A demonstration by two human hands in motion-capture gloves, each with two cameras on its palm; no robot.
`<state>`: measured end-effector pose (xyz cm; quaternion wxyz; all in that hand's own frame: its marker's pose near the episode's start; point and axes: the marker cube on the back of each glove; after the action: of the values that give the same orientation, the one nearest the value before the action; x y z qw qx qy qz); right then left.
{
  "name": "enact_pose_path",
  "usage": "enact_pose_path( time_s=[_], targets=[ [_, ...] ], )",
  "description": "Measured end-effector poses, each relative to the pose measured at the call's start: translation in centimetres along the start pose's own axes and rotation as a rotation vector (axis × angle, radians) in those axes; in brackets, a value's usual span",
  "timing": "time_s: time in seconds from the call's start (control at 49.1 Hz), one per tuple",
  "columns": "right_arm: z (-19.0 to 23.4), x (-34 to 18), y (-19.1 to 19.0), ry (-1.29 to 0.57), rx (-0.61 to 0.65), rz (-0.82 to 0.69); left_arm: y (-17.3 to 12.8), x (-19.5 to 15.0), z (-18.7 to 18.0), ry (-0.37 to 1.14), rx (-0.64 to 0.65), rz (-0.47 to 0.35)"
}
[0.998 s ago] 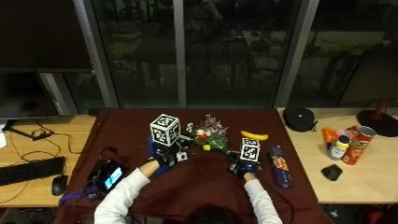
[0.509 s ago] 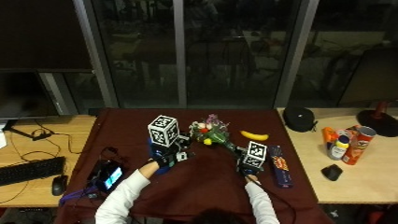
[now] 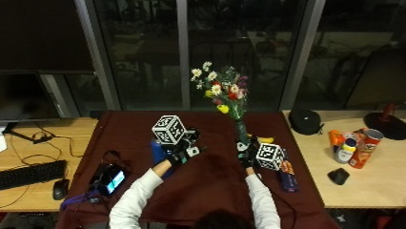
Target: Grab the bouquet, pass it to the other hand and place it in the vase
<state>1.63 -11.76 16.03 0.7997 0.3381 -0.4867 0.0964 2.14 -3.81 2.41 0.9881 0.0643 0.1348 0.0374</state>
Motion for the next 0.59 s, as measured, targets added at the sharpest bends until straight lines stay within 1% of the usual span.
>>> enact_pose_path(
  time_s=[0.082, 0.163, 0.306, 0.367, 0.408, 0.469, 0.489, 0.55, 0.591],
  targets=[
    [0.1, -3.1, 0.5, -0.118, -0.001, -0.035, -1.2, 1.2, -0.2, 0.068, 0.073, 0.023],
    [0.5, -5.8, 1.3, -0.226, -0.028, -0.066, -2.5, 2.4, -0.2, 0.17, 0.126, 0.04],
    [1.4, -9.1, 3.6, -0.339, -0.063, -0.114, -4.6, 4.6, -0.1, 0.408, 0.178, 0.058],
    [1.8, -10.4, 4.6, -0.39, -0.059, -0.139, -5.3, 5.3, 0.0, 0.486, 0.189, 0.06],
    [2.2, -10.9, 4.9, -0.423, -0.043, -0.209, -5.8, 5.7, 0.0, 0.52, 0.199, 0.063],
    [2.8, -11.3, 4.8, -0.468, -0.014, -0.392, -6.4, 6.2, 0.1, 0.545, 0.215, 0.069],
    [2.9, -11.3, 4.9, -0.463, -0.016, -0.396, -6.6, 6.4, 0.1, 0.55, 0.218, 0.072],
    [3.4, -10.7, 5.8, -0.413, -0.047, -0.257, -7.0, 7.1, 0.3, 0.58, 0.228, 0.087],
    [3.9, -10.7, 6.3, -0.42, -0.055, -0.244, -7.6, 7.5, 0.6, 0.621, 0.241, 0.099]
  ],
)
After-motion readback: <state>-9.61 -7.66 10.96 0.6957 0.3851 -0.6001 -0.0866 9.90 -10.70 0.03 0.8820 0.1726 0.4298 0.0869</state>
